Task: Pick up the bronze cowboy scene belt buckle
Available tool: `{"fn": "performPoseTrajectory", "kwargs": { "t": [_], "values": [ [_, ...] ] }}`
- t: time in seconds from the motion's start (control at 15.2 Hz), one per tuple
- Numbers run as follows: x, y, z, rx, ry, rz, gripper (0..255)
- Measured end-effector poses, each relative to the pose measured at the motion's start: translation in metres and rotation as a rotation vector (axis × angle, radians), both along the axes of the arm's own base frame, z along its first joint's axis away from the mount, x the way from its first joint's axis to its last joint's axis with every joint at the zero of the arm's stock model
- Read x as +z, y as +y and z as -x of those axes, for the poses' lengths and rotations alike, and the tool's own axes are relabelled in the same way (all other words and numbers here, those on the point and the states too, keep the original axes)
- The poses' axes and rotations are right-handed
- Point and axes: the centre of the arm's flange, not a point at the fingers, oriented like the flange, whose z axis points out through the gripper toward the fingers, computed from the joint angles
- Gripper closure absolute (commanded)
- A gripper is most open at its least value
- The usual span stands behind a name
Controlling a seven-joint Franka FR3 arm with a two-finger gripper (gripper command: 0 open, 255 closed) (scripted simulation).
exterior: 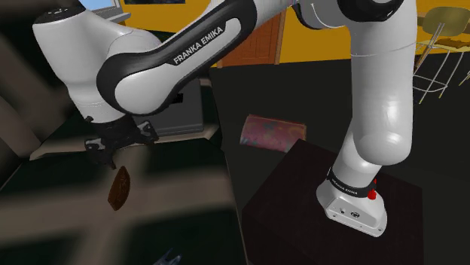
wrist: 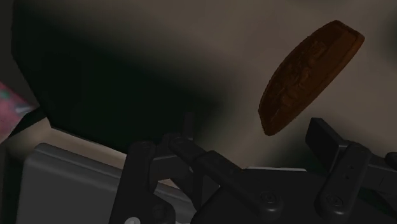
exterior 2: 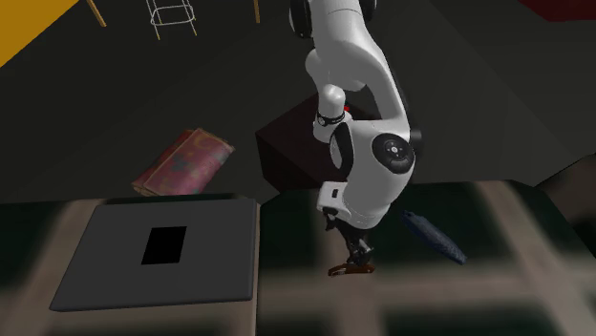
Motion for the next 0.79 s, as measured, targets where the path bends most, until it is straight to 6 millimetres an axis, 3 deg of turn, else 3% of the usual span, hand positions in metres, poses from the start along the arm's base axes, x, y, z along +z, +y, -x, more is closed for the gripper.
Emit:
{"fn": "performPoseTrajectory", "kwargs": {
  "t": [0.26,0.73,0.79],
  "values": [
    [-0.025,0.034,-0.021,-0.017,-0.004,0.009,0],
    [-0.061,0.039,-0.023,-0.02,-0.005,0.011,0],
    [-0.063,0.039,-0.022,-0.02,-0.005,0.011,255]
  ]
}}
